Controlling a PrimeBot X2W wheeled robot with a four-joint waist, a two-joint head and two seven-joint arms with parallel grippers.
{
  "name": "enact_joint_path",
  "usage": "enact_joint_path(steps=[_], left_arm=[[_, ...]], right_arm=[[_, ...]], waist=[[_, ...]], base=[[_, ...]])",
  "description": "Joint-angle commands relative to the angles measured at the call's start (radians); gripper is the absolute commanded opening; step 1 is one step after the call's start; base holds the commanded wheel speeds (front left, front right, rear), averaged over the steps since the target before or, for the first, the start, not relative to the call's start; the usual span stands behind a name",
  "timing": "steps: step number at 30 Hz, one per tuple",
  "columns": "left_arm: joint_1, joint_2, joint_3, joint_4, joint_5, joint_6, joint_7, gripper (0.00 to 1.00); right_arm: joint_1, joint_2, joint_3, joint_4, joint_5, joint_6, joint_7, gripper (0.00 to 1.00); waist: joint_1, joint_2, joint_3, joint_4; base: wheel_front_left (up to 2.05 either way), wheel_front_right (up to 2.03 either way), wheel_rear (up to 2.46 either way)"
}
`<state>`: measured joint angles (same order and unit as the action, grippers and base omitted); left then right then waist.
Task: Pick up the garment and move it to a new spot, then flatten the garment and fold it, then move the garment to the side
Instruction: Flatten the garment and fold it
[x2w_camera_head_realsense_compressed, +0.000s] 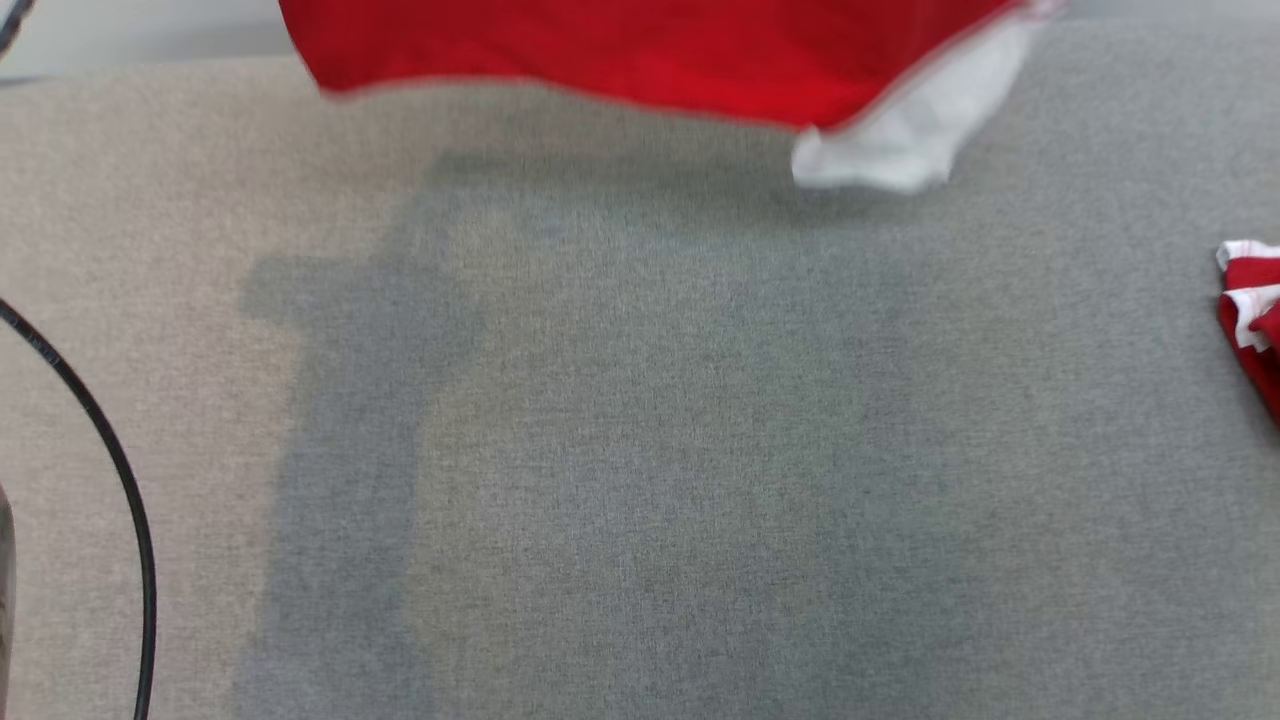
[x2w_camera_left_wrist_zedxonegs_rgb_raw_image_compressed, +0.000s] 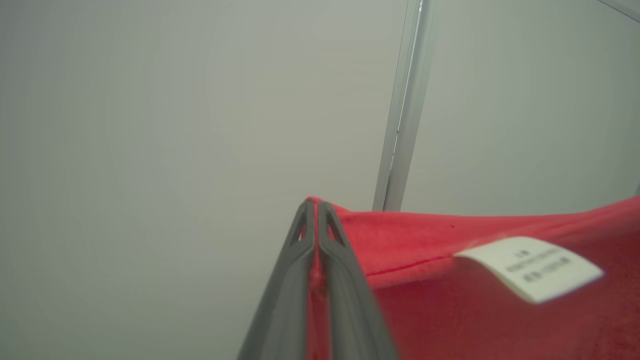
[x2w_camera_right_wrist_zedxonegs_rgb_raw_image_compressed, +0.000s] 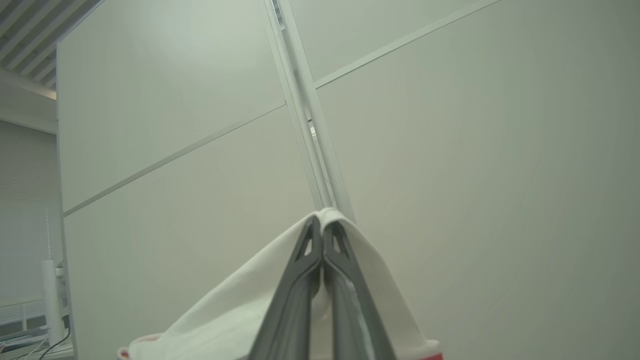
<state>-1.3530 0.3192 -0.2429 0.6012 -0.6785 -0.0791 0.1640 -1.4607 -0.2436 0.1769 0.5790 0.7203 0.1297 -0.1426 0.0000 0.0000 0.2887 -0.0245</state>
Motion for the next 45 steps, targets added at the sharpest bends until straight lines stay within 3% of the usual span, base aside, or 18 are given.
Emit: enact_joint_path(steps=[1,6,9,17,25,34,45], left_arm=[[-0.039,-0.008,0.001,0.048,0.016,-0.007,-0.048,0.0],[-0.156,-0.031,-0.006,0.195,0.057,-0.018,-0.219,0.0],[-0.185,-0.052,-0.031,0.288,0.071,-0.028,-0.269,0.0],[-0.13,-0.109,-0.059,0.501,0.01,-0.052,-0.248,0.0],[-0.023,-0.138,-0.047,0.632,-0.062,-0.051,-0.149,0.0],[0.085,-0.165,-0.05,0.629,-0.123,-0.052,-0.104,0.0],[0.357,-0.173,-0.111,0.496,-0.184,-0.052,-0.246,0.0]], right_arm=[[-0.051,0.009,0.017,0.059,-0.027,0.002,-0.037,0.0],[-0.163,0.036,0.058,0.217,-0.086,0.002,-0.105,0.0],[-0.193,0.059,0.087,0.289,-0.104,0.002,-0.118,0.0],[-0.097,0.1,0.22,0.366,-0.04,0.002,-0.122,0.0],[0.049,0.09,0.289,0.441,0.107,0.002,0.017,0.0],[0.183,0.061,0.368,0.444,0.212,0.002,0.162,0.0],[0.551,-0.007,0.394,0.232,0.412,0.002,0.119,0.0]], waist=[[0.0,0.0,0.048,0.0],[0.0,0.0,0.129,-0.001],[0.0,0.0,0.171,-0.001],[0.0,0.0,0.249,-0.006],[0.0,0.0,0.249,-0.003],[0.0,0.0,0.197,0.01],[0.0,0.0,0.057,0.023]], base=[[0.0,0.0,0.0],[0.0,0.0,0.0],[0.0,0.0,0.0],[0.0,0.0,0.0],[0.0,0.0,0.0],[0.0,0.0,0.0],[0.0,0.0,0.0]])
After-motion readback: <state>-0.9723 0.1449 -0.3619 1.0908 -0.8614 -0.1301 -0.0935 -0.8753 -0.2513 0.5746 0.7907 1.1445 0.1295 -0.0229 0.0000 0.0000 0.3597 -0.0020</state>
